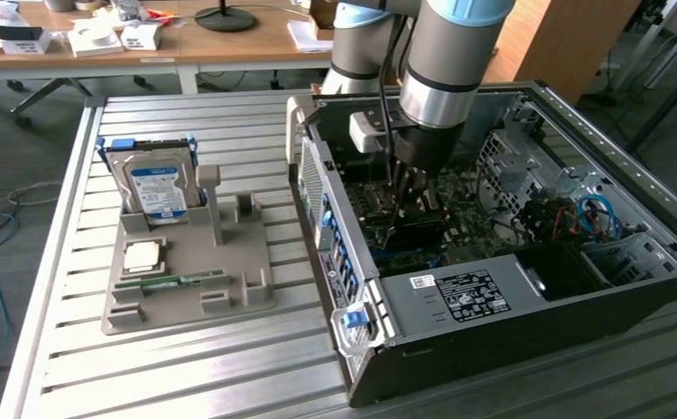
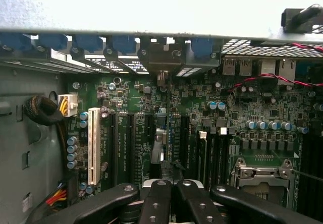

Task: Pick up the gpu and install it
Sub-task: 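Press down on the gpu until it lock into place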

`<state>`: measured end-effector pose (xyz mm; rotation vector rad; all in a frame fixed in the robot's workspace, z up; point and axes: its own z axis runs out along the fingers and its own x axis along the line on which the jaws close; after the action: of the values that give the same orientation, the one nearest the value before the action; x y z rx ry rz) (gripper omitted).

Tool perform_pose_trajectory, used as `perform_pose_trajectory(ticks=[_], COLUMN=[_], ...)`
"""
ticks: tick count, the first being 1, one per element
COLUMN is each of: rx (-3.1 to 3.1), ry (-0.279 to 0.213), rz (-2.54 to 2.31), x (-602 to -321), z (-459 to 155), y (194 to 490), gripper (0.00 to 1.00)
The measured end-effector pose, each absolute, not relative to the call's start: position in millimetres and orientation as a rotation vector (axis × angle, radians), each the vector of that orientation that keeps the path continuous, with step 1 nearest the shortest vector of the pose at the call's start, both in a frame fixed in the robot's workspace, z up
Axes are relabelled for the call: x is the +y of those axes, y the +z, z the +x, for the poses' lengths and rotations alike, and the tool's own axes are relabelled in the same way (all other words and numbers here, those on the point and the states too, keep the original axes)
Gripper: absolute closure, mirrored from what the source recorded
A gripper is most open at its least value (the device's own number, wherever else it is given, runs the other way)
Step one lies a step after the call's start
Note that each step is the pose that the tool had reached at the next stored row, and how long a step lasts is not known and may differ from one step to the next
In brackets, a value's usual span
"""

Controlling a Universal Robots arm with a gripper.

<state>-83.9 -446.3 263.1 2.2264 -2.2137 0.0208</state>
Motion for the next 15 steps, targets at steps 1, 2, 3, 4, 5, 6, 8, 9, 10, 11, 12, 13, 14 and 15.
perform_pose_trajectory(ticks=[1, 2, 3, 4, 5, 6, 8, 9, 10, 11, 12, 13, 14, 15], rx=[-2.214, -2.214, -2.214, -2.214, -2.214, -2.214, -2.214, -2.214, -2.214, -2.214, -2.214, -2.214, -2.214, -2.214], ry=[0.021, 0.021, 0.02, 0.02, 0.02, 0.02, 0.02, 0.02, 0.02, 0.02, 0.02, 0.02, 0.02, 0.02], rz=[2.226, 2.226, 2.227, 2.227, 2.227, 2.227, 2.227, 2.227, 2.227, 2.227, 2.227, 2.227, 2.227, 2.227], x=[-446.3, -446.3, -446.3, -446.3, -446.3, -446.2, -446.2, -446.2, -446.2, -446.2, -446.2, -446.2, -446.2, -446.2], z=[-83.9, -83.9, -83.9, -83.9, -83.9, -83.9, -83.9, -83.9, -83.9, -83.9, -83.9, -83.9, -83.9, -83.9], y=[263.1, 263.0, 262.9, 262.9, 262.8, 262.8, 262.3, 262.2, 262.3, 262.3, 262.3, 262.3, 262.3, 262.3], gripper=[0.9, 0.9, 0.9, 0.9, 0.9, 0.9, 0.9, 0.9, 0.9, 0.9, 0.9, 0.9, 0.9, 0.9])
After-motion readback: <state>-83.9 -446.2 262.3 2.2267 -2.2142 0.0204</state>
